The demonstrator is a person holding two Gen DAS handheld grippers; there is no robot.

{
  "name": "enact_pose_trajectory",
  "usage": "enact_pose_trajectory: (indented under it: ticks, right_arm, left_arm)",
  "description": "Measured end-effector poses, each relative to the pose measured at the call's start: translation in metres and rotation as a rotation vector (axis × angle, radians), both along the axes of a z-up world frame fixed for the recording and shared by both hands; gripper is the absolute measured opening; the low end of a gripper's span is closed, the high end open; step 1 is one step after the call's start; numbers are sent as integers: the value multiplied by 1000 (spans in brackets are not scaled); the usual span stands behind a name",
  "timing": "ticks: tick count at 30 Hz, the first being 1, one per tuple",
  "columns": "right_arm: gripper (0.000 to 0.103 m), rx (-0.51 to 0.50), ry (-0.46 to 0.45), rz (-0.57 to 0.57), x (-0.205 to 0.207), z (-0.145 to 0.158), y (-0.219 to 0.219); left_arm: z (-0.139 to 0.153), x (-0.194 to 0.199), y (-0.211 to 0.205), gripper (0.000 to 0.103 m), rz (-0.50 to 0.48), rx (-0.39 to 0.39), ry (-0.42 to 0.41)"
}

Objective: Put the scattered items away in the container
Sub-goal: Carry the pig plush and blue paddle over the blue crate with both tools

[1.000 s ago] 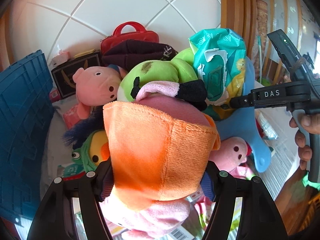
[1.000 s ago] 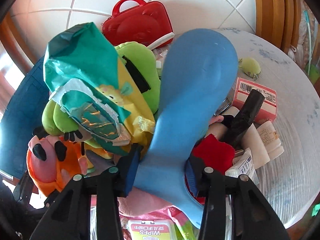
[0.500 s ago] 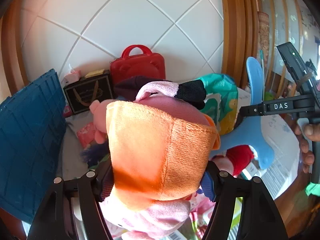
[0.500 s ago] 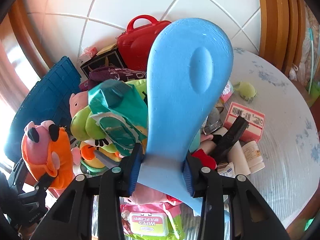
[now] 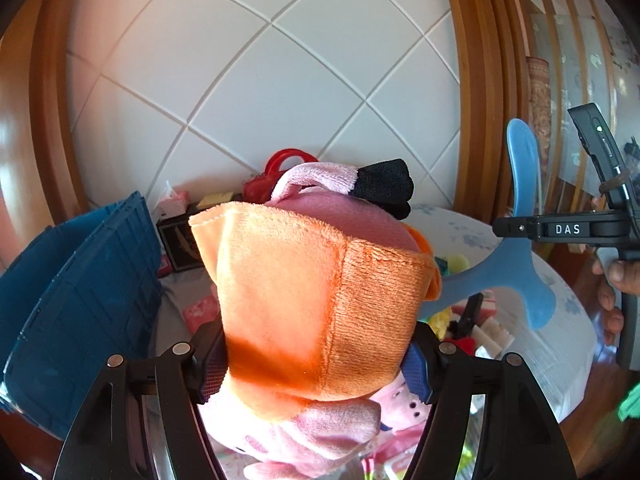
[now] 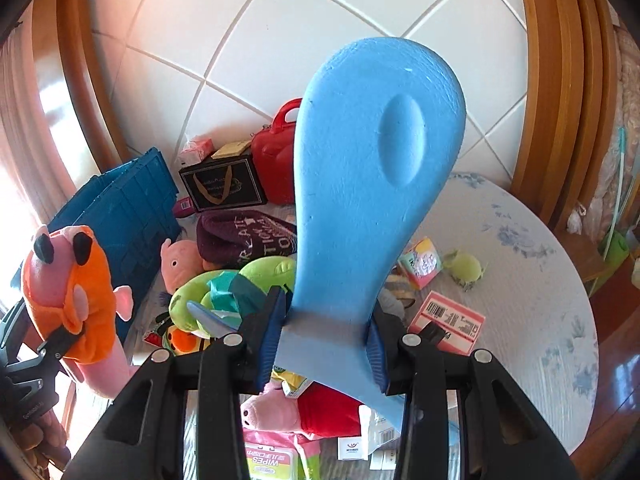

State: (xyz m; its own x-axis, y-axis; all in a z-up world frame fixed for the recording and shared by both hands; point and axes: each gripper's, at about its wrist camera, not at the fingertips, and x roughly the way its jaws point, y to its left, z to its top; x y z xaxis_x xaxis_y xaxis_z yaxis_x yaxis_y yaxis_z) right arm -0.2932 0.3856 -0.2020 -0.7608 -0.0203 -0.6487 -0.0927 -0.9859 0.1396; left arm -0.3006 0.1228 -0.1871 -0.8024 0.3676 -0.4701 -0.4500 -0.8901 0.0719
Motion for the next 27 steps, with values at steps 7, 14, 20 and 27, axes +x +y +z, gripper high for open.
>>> enact_pose_trajectory:
  ticks: [7,14,20,27]
  right_arm:
    - [37,15,50,43,3,31,19]
    - [37,12,113,130,3,63,28]
    - [37,8,152,238,-10,78,10]
    - [37,23,192,313,-27,97,-44]
  left_arm:
    - [41,15,9,70,57,8,85]
    - [68,24,13,71,132,12,130]
    - [85,23,-1,71,212,13,144]
    - [104,19,-57,71,283,31,190]
